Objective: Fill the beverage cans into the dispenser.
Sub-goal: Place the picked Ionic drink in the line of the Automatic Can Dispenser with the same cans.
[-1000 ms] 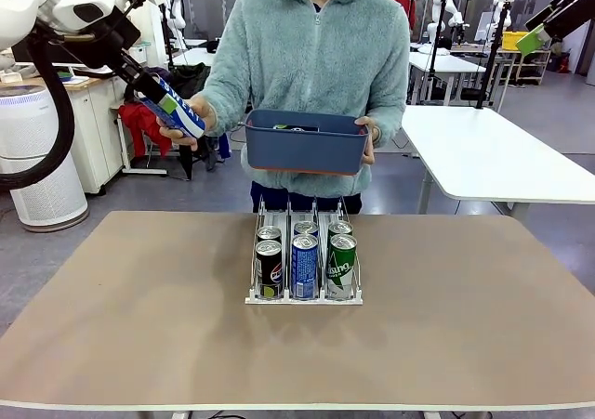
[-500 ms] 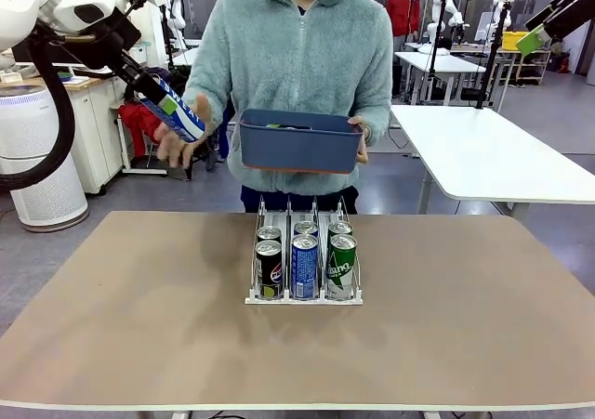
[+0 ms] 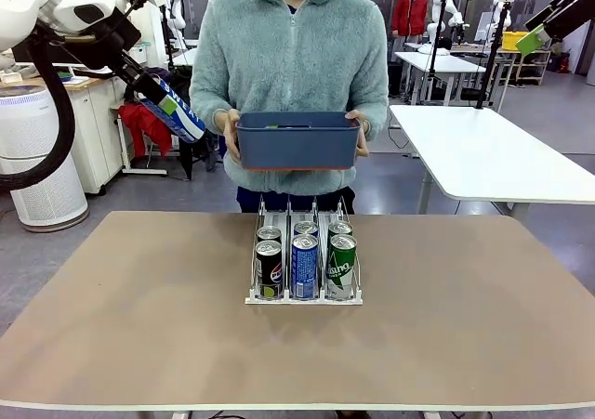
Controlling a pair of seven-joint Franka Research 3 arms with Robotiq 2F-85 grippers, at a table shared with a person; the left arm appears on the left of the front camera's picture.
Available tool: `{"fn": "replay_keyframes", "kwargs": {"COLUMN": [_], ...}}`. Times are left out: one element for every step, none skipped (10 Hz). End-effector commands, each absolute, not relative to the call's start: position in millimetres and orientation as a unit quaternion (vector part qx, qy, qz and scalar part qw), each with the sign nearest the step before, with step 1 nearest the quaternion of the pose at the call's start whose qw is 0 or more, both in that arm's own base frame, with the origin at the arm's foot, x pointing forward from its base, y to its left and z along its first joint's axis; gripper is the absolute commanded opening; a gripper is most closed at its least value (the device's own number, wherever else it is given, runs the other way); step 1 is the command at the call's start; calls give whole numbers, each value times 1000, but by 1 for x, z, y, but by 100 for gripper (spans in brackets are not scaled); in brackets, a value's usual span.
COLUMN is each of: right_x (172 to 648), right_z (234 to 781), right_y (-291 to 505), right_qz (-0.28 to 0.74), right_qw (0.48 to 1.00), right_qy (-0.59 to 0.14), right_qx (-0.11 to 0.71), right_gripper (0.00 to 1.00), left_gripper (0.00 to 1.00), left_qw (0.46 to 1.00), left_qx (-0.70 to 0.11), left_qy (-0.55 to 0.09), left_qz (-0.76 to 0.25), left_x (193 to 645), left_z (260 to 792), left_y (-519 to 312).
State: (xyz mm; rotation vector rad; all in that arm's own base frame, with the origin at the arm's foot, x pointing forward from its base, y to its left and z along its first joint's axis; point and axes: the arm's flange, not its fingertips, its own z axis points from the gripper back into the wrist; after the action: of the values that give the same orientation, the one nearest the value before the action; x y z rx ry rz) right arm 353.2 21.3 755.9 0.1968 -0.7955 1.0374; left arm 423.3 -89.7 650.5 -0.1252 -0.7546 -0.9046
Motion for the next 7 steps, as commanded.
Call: {"fn": "replay_keyframes", "kwargs": {"right_x": [354,354,354,354,354,354,354], "right_z": [755,755,755,755,755,755,755], "right_y": [22,22,22,22,22,22,22], "right_qz": [481,481,481,481,481,481,481], "right_qw": [789,789,789,789,789,789,789], "right_qy": [-372,-372,-372,-372,-372,-372,-372], "right_qx": [89,89,89,89,89,89,89], "right_gripper": [100,100,100,100,100,100,100], "left_gripper": [0,0,0,0,0,57,57], "left_qw": [830,830,830,830,830,830,834], "left_qx": [-59,-59,-59,-59,-59,-59,-59], "left_qy": [-358,-358,-358,-358,-358,-356,-356], "left_qz": [-424,-424,-424,-424,-424,-426,-418], "left_x": [424,424,424,424,424,423,424], "left_z": [652,652,652,652,652,650,651], "left_y": [-87,-87,-87,-87,-87,-90,-91]}}
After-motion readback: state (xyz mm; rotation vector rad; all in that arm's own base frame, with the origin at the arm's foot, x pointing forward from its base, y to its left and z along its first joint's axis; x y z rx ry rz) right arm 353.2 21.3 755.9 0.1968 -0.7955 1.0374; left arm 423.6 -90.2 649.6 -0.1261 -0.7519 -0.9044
